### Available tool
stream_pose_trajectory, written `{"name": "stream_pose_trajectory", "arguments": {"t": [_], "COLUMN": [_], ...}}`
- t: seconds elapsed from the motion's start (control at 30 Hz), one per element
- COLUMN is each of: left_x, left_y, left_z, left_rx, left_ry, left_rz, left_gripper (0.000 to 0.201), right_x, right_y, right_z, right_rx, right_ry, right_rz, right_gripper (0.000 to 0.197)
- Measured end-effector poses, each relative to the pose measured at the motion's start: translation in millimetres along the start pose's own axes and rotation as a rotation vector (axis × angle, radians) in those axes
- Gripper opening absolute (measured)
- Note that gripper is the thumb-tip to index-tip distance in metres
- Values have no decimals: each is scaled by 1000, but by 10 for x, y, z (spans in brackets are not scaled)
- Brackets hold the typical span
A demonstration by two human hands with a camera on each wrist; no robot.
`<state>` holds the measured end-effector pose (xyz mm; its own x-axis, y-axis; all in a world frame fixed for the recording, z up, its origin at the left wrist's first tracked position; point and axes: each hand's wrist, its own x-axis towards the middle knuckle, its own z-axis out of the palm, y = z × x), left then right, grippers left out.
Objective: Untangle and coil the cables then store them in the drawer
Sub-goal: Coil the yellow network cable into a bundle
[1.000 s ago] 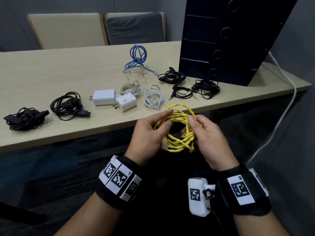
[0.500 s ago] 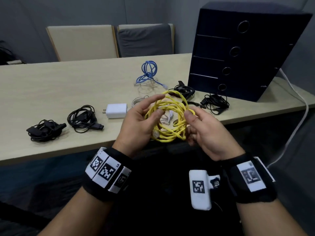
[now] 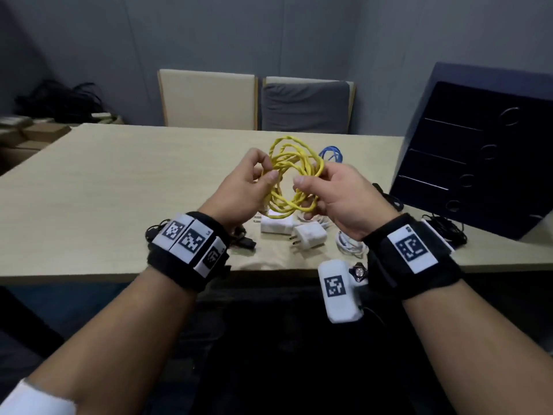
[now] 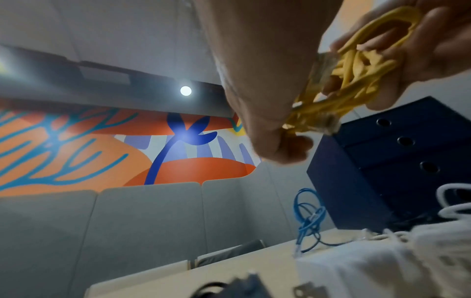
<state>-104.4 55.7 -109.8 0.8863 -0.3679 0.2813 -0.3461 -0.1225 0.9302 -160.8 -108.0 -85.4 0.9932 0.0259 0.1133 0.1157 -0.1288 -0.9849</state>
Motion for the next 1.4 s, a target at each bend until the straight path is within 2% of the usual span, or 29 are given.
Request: {"name": "stream_pose_trajectory", "arguments": {"t": [0.07, 0.17, 0.23, 0.33, 0.4, 0.47, 0.53, 0.63, 0.7, 0.77, 0.8, 0.87, 0.93, 1.03, 1.1, 1.27, 1.4], "left_x": [136, 363, 510, 699, 802, 896, 949, 960, 976, 936, 916, 897, 901, 892, 866, 838, 853], "left_y": [-35, -89, -99, -111, -164, -242, -297, -306, -311, -343, -355, -385, -416, -439, -465, -481, -471], "left_z": [-150, -314, -403, -502, -580, -674, -778, -897, -901, -830, -788, -722, -676, -633, -619, -621, -604], "left_rx": [162, 465, 417, 203, 253, 450, 745, 973, 925, 776, 745, 832, 971, 1100, 1137, 1048, 1053], "left_ry": [7, 37, 66, 58, 45, -52, -181, -189, -179, -262, -324, -405, -425, -447, -448, -372, -354], "left_rz": [-10, -82, -147, -287, -359, -446, -513, -474, -442, -463, -475, -469, -433, -401, -393, -351, -336], "left_gripper": [11, 8, 13, 19, 20, 21, 19, 20, 18, 30, 30, 24, 25, 28, 29, 28, 26], "right_x": [169, 430, 607, 832, 947, 1075, 1156, 1232, 1281, 1302, 1296, 1282, 1276, 1291, 1276, 1230, 1188], "right_y": [-49, -91, -110, -87, -21, 89, 187, 291, 356, 391, 387, 368, 337, 324, 305, 210, 110], "right_z": [111, 218, 318, 479, 561, 615, 654, 740, 788, 816, 817, 819, 807, 739, 663, 431, 254], "right_rx": [-111, -475, -769, -1101, -1234, -1347, -1456, -1601, -1589, -1545, -1547, -1556, -1546, -1492, -1434, -1254, -1201], "right_ry": [18, 96, 126, 75, 1, -60, -125, -257, -327, -411, -457, -514, -527, -513, -483, -332, -262], "right_rz": [-25, -118, -169, -199, -187, -165, -165, -125, -56, 13, 31, 58, 43, 47, 27, -22, -12], "right_gripper": [6, 4, 4, 18, 20, 18, 16, 24, 20, 14, 12, 10, 15, 40, 42, 47, 41]}}
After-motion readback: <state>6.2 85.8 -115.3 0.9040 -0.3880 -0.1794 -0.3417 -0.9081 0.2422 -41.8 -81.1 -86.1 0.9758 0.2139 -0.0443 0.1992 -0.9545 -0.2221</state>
